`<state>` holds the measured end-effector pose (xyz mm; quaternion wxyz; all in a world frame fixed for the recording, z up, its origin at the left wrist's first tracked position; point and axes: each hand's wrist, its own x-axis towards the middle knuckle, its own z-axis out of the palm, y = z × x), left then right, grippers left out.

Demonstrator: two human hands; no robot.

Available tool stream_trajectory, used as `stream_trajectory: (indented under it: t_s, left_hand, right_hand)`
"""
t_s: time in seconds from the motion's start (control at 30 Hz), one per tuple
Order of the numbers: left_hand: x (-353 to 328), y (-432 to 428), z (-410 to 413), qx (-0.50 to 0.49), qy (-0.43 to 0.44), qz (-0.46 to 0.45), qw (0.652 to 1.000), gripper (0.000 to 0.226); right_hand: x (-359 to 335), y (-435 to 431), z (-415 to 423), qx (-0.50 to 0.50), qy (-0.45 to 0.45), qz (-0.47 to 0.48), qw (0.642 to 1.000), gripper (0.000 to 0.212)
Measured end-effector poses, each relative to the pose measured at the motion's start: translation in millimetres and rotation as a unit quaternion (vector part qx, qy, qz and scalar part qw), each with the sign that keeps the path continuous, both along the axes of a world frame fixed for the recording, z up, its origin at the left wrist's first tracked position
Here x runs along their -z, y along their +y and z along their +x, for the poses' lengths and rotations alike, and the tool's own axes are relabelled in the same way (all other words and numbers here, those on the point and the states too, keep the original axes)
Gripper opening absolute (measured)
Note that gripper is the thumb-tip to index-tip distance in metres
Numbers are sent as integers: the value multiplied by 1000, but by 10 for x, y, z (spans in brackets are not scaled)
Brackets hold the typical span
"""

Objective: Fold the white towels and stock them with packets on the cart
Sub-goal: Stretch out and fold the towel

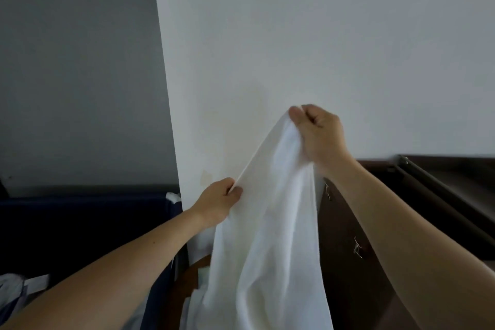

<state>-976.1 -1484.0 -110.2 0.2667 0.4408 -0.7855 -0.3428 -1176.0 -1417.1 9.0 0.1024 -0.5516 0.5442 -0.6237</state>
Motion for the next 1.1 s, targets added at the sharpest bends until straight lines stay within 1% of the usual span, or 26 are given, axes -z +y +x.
stream_trajectory:
  t_s: [0.07,0.13,0.2,0.23,0.3,0.33,0.37,0.4,0.43,0.5,0.63,0.77,0.83,0.87,0.9,0.93,0.97,1.0,1.03,1.1]
  left_hand:
    - [70,-26,110,-13,43,48,998,43]
    - [103,-36,221,-19,81,72,994,40]
    - [47,-22,265,-22,115,72,991,39]
    - [-22,-8,251,-24,128,59,990,41]
    - [-238,50,138,-23,134,14,991,46]
    - [-355,73,53,-10,130,-11,991,47]
    - [-466,85,-32,6,122,-26,992,48]
    - [-568,95,-106,26,118,-29,992,47]
    - [-647,97,-164,44,119,-23,992,45]
    - [-717,58,-212,59,127,-6,990,42]
    - [-673,-6,-173,64,133,4,989,39]
    - [-568,-59,-54,75,165,54,982,36]
    - [-533,-91,21,83,144,75,983,32]
    - [-524,-100,46,90,115,78,986,24]
    - [-525,-86,55,103,79,81,988,16]
    - [-544,-56,35,120,51,88,988,19]
    - [-575,-9,-12,138,41,97,985,30]
    - [-611,45,-78,151,48,104,982,38]
    - [-647,103,-155,160,62,109,979,41]
    - [-694,182,-302,175,92,94,976,39]
  right_hand:
    - [-77,-37,-79,58,-13,-20,998,44]
    - [-79,-49,-220,100,-24,-10,995,45]
    - [-10,-58,-348,116,7,24,993,43]
    - [34,-57,-373,105,41,48,993,37]
    - [137,-31,-304,32,128,117,984,9]
    - [186,-13,-236,-14,172,152,973,30]
    - [237,0,-160,-64,206,186,958,46]
    - [286,13,-92,-101,226,215,945,52]
    - [322,32,-39,-128,230,228,937,51]
    - [366,50,-10,-143,214,232,938,40]
    - [359,88,-150,-105,191,208,954,26]
    - [353,109,-305,-81,82,152,982,15]
    - [319,128,-347,-72,34,126,989,12]
    - [304,134,-359,-70,25,116,990,10]
    - [290,141,-348,-73,23,114,991,7]
    - [284,142,-323,-82,27,118,989,5]
    - [281,142,-279,-94,35,124,987,5]
    - [283,138,-224,-105,44,131,985,5]
    - [283,131,-160,-115,52,139,982,7]
    - [293,120,-65,-124,78,157,977,10]
